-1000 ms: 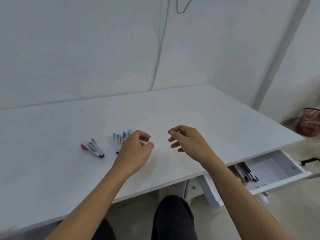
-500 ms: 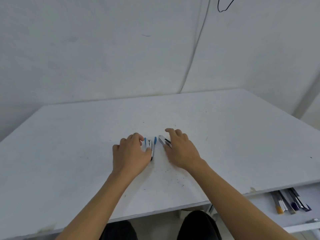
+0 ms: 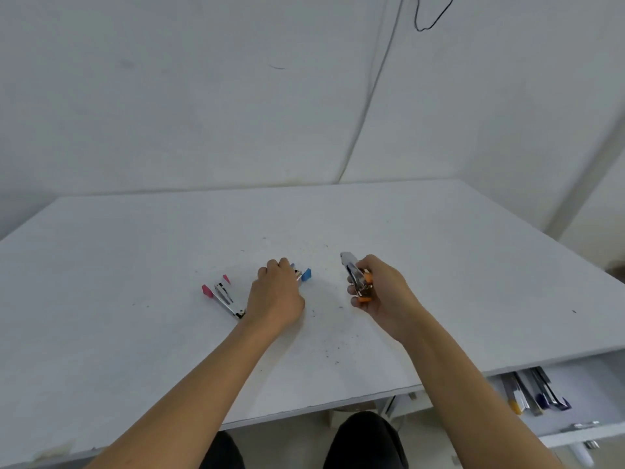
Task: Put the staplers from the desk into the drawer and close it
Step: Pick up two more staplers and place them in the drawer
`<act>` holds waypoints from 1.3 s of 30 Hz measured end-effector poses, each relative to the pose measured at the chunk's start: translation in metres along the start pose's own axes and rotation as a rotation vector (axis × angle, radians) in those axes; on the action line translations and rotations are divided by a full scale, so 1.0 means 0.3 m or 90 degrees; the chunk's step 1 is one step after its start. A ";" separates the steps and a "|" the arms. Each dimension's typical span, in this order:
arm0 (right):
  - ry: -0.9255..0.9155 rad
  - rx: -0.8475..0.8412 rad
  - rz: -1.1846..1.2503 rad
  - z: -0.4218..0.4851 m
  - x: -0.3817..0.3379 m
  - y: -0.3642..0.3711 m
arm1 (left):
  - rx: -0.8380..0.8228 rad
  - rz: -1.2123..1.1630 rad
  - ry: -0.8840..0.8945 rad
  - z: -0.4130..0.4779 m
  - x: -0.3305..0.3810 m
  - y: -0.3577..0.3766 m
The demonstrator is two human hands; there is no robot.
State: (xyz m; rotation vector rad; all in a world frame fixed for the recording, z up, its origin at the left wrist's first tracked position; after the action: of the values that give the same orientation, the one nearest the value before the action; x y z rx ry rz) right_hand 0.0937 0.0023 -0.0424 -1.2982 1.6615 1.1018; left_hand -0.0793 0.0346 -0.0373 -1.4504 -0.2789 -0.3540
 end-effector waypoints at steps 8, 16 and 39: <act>-0.068 0.101 0.087 -0.157 -0.051 -0.263 | -0.238 -0.600 -0.086 -0.143 0.273 0.073; -0.203 0.381 -0.006 -0.407 -0.085 -0.718 | -0.458 -0.778 -0.025 -0.376 0.753 0.229; 0.017 0.490 -0.836 -0.271 0.140 -1.139 | -0.436 -0.079 0.110 -0.418 0.894 0.712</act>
State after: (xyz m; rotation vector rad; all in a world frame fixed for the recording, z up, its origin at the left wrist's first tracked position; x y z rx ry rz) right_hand 0.4148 -0.1279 -0.1139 -1.4025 0.7204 -0.3172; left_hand 0.2482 -0.0899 -0.1396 -2.0610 -0.1070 -0.7201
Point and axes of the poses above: each hand's wrist, its own z-axis towards the middle knuckle, its own y-axis out of the palm, x = y × z, the point moved 8 cm from there along z, towards the middle knuckle, and after that the axes turned 3 degrees about -z, right-handed, at the moved point
